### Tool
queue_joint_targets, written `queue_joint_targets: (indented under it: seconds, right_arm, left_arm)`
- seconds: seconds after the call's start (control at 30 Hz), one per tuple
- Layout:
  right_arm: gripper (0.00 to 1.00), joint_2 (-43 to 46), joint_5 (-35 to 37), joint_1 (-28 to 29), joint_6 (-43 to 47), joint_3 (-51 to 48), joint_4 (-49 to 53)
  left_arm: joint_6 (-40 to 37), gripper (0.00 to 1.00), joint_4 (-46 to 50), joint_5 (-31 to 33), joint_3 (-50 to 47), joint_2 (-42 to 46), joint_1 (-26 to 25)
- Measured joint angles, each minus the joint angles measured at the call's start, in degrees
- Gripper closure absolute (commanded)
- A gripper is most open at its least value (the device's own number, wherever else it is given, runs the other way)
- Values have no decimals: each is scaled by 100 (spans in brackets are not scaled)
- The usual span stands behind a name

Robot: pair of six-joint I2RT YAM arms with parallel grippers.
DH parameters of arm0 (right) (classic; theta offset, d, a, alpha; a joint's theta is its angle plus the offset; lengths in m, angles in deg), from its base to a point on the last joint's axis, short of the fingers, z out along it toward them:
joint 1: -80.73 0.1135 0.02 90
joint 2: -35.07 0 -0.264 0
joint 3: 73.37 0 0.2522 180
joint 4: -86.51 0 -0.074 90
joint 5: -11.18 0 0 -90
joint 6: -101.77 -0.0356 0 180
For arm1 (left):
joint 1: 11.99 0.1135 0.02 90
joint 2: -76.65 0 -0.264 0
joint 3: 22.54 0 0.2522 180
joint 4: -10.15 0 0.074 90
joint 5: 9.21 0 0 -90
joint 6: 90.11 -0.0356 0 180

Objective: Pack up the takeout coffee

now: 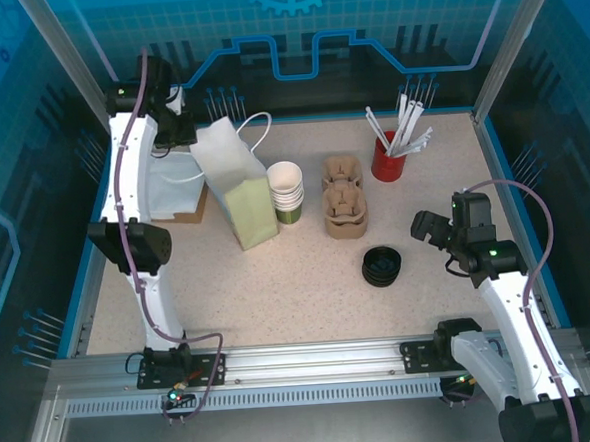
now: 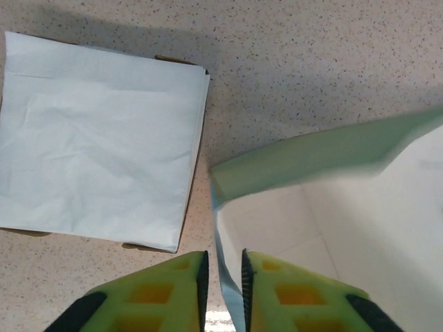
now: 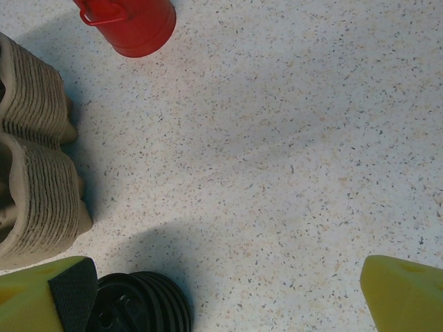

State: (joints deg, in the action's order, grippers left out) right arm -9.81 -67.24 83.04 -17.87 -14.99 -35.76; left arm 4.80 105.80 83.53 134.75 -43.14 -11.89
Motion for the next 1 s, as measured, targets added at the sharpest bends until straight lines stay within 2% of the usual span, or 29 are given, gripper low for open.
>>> queue_joint_targets:
  seconds: [0.27, 0.5, 0.57, 0.73, 1.0]
  right_arm:
    - [0, 0, 0, 2, 2, 33, 70]
    - [0, 59, -4, 7, 7, 125, 168]
    - [0, 101, -22, 7, 7, 125, 175]
    - [0, 166, -116, 7, 11, 129, 203]
    - [0, 175, -282, 33, 72, 271, 249]
  left_arm:
    - [153, 29, -155, -501, 125, 9, 146]
    - [310, 5, -315, -817, 31, 533, 256]
    - [367, 1, -422, -870, -127, 898, 299]
    - [468, 1, -765, -1016, -828, 2094, 317]
    - [935, 1, -1541, -1408, -2940, 4037, 269]
